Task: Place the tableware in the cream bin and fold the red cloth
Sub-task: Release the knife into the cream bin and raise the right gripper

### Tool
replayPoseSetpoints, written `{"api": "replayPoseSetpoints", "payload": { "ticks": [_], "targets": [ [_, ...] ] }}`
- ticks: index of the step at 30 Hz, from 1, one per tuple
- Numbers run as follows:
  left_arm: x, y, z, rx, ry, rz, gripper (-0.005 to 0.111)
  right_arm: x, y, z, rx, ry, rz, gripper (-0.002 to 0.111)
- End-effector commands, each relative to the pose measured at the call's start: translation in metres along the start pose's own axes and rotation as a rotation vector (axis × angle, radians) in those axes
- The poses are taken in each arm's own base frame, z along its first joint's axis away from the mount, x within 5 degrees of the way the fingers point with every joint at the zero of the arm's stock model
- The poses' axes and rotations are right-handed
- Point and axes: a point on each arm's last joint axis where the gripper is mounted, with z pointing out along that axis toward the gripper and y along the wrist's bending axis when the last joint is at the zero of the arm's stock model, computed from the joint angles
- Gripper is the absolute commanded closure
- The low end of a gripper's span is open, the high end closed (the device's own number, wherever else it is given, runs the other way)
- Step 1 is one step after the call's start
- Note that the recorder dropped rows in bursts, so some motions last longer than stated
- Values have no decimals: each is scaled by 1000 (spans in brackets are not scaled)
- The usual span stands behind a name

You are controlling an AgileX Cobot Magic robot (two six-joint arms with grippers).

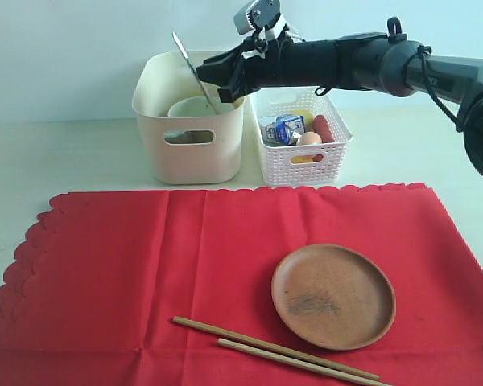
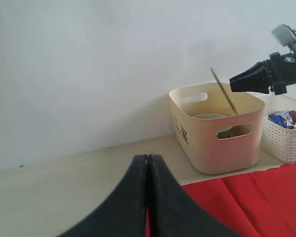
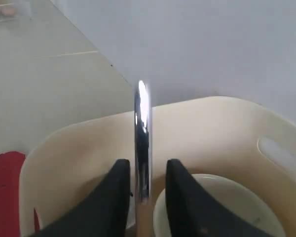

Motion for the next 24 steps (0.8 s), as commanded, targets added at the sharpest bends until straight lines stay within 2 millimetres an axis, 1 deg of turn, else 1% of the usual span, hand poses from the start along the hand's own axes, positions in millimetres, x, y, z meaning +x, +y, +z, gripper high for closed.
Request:
{"api": "replayPoseSetpoints", "payload": {
  "ticks": [1,5,9,14,20,24],
  "targets": [
    [1,0,0,-5,-4,-1,107,-3,-1,-4,-4,15,30,73],
    [1,0,0,-5,-4,-1,107,-10,1,-8,-7,61,61,71],
    [1,0,0,-5,-4,-1,107,-30,4,-19,7,146,84,71],
    [1,0,0,-6,-6,-1,107,-59,8,-42,87,291,123,72],
    [1,0,0,-6,-6,-1,107,-87,16,-73,199,462,197,73],
    [1,0,0,-4,-5,-3,107,-100,22,-93,264,577,246,77]
  ]
}}
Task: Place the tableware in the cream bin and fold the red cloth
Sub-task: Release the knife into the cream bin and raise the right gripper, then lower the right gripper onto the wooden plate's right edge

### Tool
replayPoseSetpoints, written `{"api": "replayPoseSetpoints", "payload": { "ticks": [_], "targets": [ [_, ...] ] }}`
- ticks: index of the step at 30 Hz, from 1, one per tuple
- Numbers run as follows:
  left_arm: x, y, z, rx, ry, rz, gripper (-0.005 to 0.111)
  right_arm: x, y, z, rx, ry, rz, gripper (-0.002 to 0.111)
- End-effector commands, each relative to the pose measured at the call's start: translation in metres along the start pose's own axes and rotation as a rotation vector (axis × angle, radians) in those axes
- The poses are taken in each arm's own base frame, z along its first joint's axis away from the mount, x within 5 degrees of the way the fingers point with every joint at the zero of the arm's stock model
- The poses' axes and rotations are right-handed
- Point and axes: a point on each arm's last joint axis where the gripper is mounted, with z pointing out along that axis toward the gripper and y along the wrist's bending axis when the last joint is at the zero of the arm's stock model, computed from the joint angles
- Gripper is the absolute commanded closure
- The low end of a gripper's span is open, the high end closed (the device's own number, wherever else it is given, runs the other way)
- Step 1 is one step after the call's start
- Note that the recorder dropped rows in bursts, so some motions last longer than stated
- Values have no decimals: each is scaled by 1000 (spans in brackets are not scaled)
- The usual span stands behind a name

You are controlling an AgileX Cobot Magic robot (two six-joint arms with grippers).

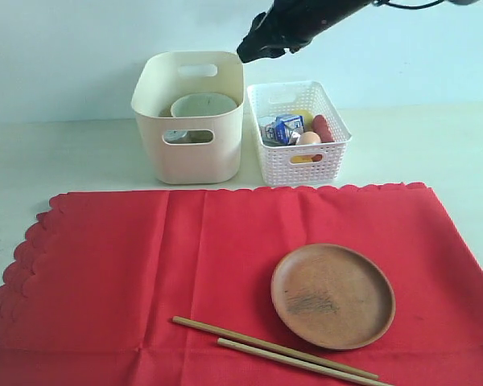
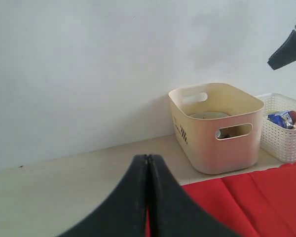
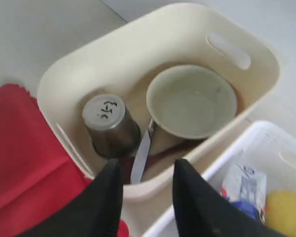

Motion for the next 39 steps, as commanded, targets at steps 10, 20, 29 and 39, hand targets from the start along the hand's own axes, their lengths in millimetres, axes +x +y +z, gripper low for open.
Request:
{"api": "replayPoseSetpoints", "payload": {
  "ticks": [10,20,29,39],
  "targets": [
    [1,0,0,-3,-3,-6,107,-6,12,-94,278,292,259,88],
    [3,-2,0,22,20,-47,107,72,61,-125,269,387,333,96],
    [7,-4,4,48,74,-82,107,146,83,-109,234,550,389,96],
    [18,-4,25,69,258,-122,107,184,87,-91,231,610,432,96]
  ]
}}
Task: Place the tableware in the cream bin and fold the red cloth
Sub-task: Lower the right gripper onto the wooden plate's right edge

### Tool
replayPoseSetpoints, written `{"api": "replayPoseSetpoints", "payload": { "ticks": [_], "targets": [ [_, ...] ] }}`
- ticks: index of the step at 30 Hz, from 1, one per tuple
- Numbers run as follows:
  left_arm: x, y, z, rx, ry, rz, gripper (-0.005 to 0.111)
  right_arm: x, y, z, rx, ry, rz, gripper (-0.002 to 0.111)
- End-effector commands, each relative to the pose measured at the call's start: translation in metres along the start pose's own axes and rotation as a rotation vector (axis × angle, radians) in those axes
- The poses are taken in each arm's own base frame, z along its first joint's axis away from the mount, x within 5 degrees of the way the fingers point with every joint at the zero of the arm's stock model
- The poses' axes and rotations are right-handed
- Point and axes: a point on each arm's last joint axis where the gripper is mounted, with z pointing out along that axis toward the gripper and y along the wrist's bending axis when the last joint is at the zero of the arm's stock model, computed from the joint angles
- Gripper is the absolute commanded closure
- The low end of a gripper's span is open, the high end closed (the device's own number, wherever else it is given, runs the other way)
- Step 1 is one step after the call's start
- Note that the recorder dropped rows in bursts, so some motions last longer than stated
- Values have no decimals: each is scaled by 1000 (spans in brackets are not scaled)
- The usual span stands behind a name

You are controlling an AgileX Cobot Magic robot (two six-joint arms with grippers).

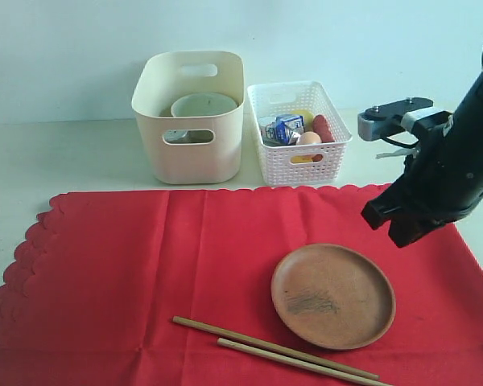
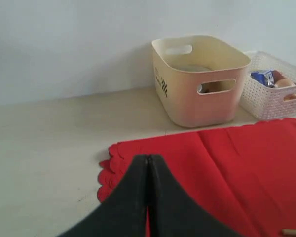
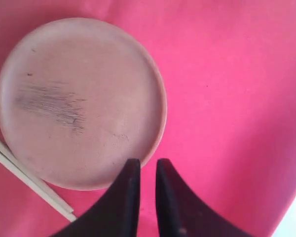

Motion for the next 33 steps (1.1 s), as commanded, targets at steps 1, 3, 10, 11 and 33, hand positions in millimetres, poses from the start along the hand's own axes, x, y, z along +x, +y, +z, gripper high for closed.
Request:
{"api": "replayPoseSetpoints", "payload": {
  "ticks": [1,3,10,11,33],
  "targets": [
    [4,1,9,7,72,-30,107,-2,-4,9,12,-17,23,96],
    [5,1,11,8,87,-32,107,-3,-6,17,10,4,28,94],
    [4,1,12,5,86,-33,107,-3,-27,49,-52,71,126,69],
    [4,1,12,5,86,-33,107,-2,-32,53,-60,83,144,67],
    [2,1,12,9,59,-92,107,-1,-45,109,-292,135,222,86]
  ]
}}
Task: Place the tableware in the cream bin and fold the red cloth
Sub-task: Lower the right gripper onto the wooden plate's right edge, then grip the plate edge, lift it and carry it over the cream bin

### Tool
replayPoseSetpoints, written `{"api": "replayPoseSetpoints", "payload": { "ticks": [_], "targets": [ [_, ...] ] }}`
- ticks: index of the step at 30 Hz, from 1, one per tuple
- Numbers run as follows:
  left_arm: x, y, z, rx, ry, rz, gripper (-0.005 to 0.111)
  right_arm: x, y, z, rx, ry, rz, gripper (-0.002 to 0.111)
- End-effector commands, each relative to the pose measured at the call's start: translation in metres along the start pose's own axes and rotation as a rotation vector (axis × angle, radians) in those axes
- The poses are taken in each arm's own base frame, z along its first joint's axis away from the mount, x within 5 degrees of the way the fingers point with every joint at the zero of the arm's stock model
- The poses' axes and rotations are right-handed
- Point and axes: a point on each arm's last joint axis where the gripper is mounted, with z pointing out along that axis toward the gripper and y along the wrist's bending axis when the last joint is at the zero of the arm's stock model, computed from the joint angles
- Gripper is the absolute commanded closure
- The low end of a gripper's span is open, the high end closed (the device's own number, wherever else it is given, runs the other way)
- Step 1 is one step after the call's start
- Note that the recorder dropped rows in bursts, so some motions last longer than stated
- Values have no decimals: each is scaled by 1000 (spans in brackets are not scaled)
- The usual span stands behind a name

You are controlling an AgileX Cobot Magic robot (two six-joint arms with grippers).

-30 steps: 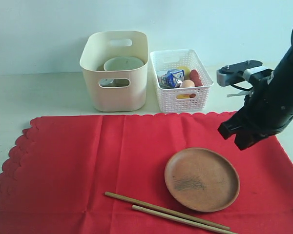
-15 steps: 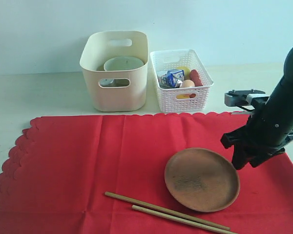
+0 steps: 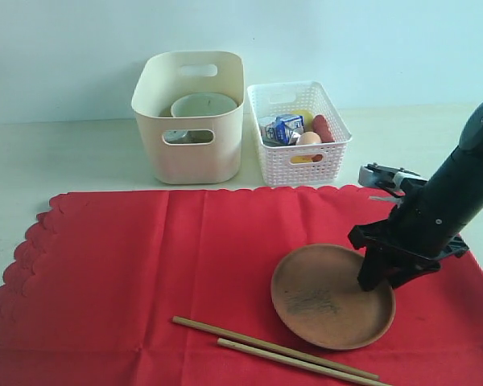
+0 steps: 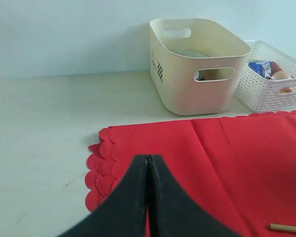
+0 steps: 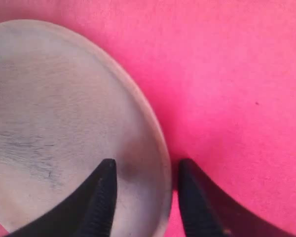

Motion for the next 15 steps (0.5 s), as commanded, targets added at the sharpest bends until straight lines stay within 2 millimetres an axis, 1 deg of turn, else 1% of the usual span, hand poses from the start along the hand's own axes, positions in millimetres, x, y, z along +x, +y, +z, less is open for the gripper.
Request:
{"api": "replayPoseSetpoints", "payload": {
  "ticks": [1,2,3,7,9,13,15],
  "targets": [
    [0,1,1,-5,-6,-19,107,-1,-4,5,7,3,-24,93],
    [0,1,1,-5,-6,-19,107,-1,-4,5,9,2,-34,104],
    [0,1,1,-5,-6,-19,107,-2,-4,4,14,-3,-38,108],
    [0,1,1,-5,-6,-19,107,-2,-4,3,19,-15,-46,108],
    [0,1,1,-5,-6,-17,107,-3,-2,-1,23,-33,-54,108],
    [0,1,1,-5,-6,-17,107,-3,6,-20,30,-91,-77,108],
    [0,1,1,-5,-6,-17,107,-4,12,-34,30,-127,-98,108]
  ]
}}
